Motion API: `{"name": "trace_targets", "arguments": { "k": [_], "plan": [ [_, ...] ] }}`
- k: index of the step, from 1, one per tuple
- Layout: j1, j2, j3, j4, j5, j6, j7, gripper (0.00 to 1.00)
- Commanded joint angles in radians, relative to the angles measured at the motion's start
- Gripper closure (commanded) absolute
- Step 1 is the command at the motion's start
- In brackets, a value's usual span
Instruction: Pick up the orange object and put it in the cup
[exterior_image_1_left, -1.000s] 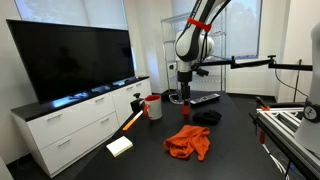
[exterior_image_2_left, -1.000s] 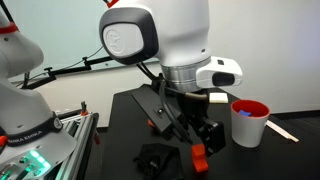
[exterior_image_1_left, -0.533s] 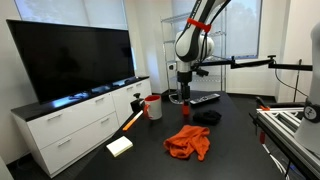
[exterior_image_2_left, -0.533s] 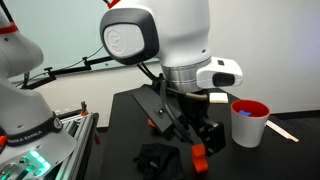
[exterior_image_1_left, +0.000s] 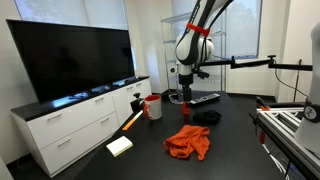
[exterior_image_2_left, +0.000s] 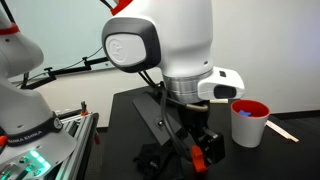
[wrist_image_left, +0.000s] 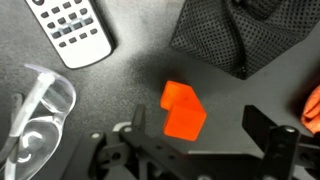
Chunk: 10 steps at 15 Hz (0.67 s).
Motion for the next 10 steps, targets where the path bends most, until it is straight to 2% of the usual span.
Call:
{"name": "trace_targets", "arguments": {
  "k": [1, 2, 3, 10],
  "plan": [
    [-0.005, -0.002, -0.005, 0.019, -0.016, -0.014, 0.003, 0.0],
    [-0.006, -0.002, -0.005, 0.02, -0.015, -0.014, 0.004, 0.25],
    [-0.006, -0.002, -0.005, 0.019, -0.015, -0.011, 0.003, 0.26],
    [-0.005, -0.001, -0.005, 0.02, -0.017, -0.003, 0.001, 0.82]
  ]
}}
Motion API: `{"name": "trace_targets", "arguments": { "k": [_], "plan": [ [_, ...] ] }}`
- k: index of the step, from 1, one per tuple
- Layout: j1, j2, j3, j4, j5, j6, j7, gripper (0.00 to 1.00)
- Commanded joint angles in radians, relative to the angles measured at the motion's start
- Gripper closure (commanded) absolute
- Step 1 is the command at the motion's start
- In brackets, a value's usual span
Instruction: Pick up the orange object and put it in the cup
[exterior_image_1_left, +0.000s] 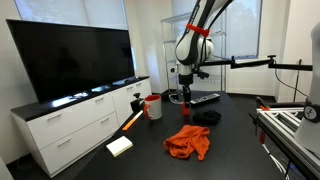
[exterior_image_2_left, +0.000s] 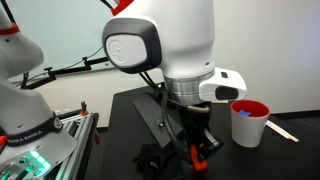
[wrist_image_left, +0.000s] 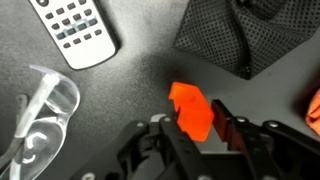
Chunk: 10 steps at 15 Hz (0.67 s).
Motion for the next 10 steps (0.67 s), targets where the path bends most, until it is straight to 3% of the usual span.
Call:
{"name": "trace_targets", "arguments": {
  "k": [1, 6, 10],
  "plan": [
    [-0.005, -0.008, 0.0, 0.014, -0.017, -0.005, 0.001, 0.89],
    [-0.004, -0.041, 0.003, 0.008, -0.013, -0.02, -0.003, 0.91],
    [0.011, -0.192, 0.007, 0.034, 0.016, -0.122, -0.009, 0.91]
  ]
}}
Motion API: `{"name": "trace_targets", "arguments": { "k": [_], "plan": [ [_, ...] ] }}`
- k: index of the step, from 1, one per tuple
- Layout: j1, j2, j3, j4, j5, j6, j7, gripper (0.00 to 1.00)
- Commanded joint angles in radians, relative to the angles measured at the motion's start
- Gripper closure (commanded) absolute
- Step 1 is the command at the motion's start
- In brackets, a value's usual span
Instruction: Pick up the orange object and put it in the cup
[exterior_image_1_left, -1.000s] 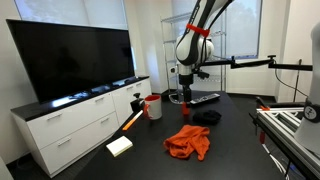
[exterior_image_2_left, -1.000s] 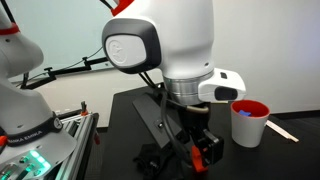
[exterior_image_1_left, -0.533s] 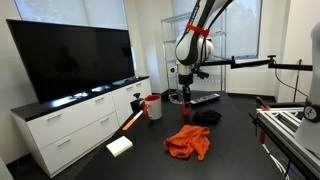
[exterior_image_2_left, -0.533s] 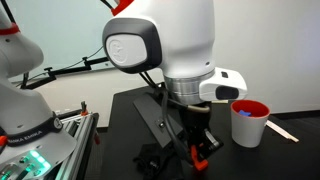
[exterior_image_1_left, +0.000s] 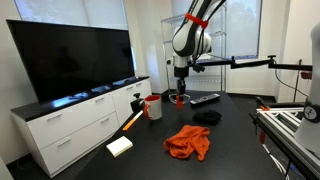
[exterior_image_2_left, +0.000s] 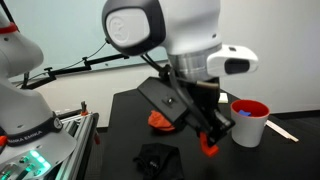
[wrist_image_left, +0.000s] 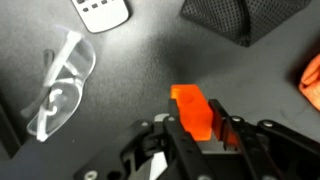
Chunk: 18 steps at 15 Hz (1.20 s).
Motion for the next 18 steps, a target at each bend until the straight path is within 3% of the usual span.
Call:
{"name": "trace_targets", "arguments": {
  "k": [1, 4, 9, 18],
  "plan": [
    [0.026, -0.174, -0.012, 0.031, 0.007, -0.139, 0.012, 0.91],
    [0.074, -0.226, -0.027, 0.113, -0.001, -0.197, 0.07, 0.91],
    [0.134, -0.144, -0.024, 0.253, -0.019, -0.242, 0.192, 0.91],
    [0.102, 0.071, -0.006, 0.425, 0.001, -0.285, 0.267, 0.91]
  ]
}}
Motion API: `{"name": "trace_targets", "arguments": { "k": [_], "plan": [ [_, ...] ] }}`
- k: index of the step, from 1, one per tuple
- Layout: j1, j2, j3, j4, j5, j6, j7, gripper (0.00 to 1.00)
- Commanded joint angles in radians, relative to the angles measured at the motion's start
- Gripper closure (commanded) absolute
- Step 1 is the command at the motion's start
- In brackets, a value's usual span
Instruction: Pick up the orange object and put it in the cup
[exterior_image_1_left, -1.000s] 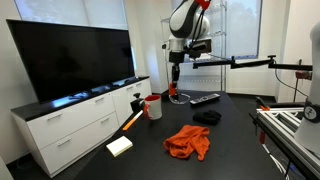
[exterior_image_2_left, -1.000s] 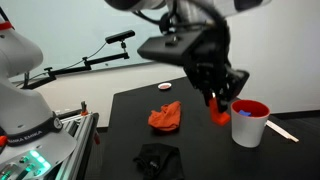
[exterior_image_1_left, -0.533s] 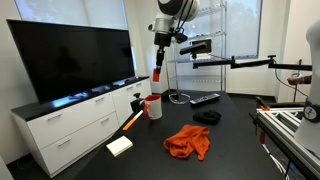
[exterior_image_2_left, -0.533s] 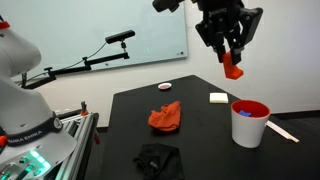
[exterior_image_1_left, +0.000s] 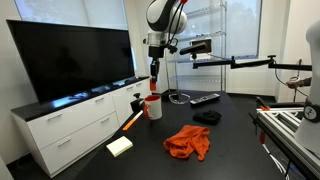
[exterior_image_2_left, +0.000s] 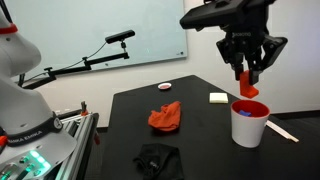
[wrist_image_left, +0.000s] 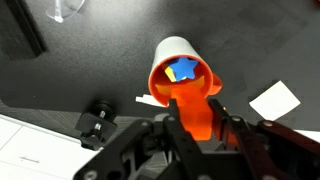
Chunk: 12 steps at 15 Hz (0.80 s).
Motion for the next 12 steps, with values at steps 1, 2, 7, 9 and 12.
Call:
{"name": "trace_targets", "arguments": {
  "k": [1, 2, 7, 9, 12],
  "plan": [
    [-0.019, 0.065, 0.012, 0.097, 0.01, -0.068, 0.033, 0.91],
    [-0.021, 0.082, 0.016, 0.114, 0.008, -0.079, 0.041, 0.91],
    [-0.034, 0.125, 0.025, 0.168, -0.002, -0.121, 0.059, 0.91],
    [-0.04, 0.133, 0.027, 0.181, 0.002, -0.144, 0.054, 0.41],
    [-0.045, 0.14, 0.028, 0.197, 0.005, -0.167, 0.052, 0.27]
  ]
}}
